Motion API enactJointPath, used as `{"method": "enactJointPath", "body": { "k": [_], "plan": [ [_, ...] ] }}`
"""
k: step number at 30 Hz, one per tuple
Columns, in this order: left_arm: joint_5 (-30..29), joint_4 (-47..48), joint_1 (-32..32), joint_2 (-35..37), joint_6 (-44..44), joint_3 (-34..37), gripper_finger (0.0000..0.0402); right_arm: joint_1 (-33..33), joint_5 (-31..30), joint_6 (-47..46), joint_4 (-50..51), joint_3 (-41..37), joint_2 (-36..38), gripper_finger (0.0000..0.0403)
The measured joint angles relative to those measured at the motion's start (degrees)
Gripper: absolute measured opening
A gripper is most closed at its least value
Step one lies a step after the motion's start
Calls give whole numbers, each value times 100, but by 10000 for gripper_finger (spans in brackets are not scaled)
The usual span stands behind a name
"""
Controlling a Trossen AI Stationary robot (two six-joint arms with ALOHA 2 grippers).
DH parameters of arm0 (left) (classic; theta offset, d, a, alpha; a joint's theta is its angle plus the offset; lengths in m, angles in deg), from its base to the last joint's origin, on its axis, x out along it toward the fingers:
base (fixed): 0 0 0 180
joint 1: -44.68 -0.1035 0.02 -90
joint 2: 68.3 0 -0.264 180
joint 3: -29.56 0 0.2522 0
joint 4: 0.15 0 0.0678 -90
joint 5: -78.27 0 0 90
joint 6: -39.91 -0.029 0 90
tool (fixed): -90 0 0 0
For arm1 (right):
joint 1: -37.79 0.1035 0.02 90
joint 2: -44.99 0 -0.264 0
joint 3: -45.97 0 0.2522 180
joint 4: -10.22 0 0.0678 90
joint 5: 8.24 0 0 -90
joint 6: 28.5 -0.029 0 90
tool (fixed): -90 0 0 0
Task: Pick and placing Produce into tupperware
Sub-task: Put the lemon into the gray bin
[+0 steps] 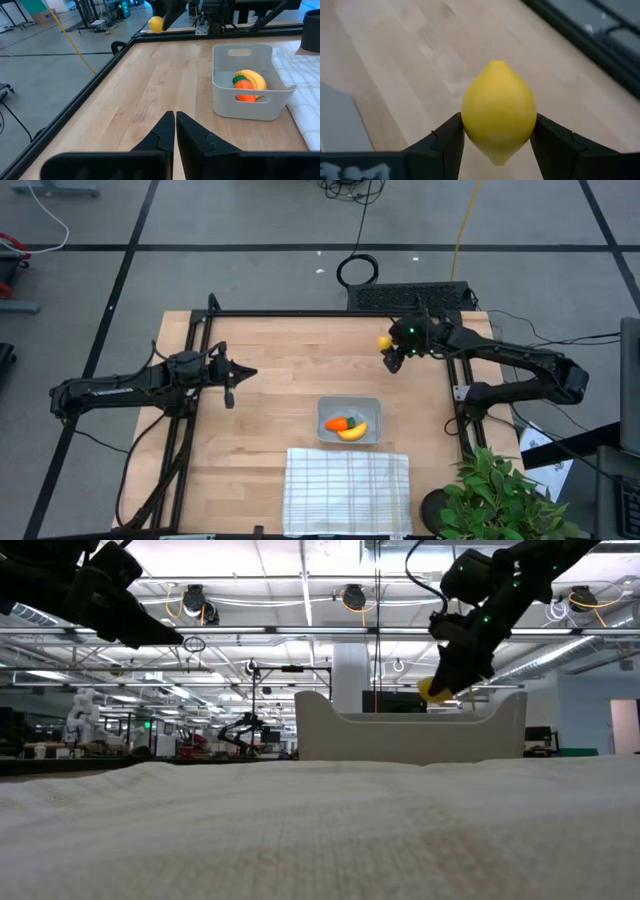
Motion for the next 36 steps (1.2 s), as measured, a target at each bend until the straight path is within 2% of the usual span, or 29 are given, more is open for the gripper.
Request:
{"method": "enactJointPath", "body": {
  "k": [8, 12, 25, 36],
  "plan": [
    [0, 3, 1, 0, 16, 0, 21, 509, 186, 399, -1055, 0, -3, 187],
    [0, 3, 1, -2, 36, 0, 21, 701, 566, 548, -1433, 0, -3, 187],
    [-1, 3, 1, -2, 39, 0, 21, 1361, 581, 843, -2394, -4, -105, 187],
    [-2, 2, 1, -2, 45, 0, 21, 1702, 581, 846, -2458, 424, -101, 187]
  ]
}}
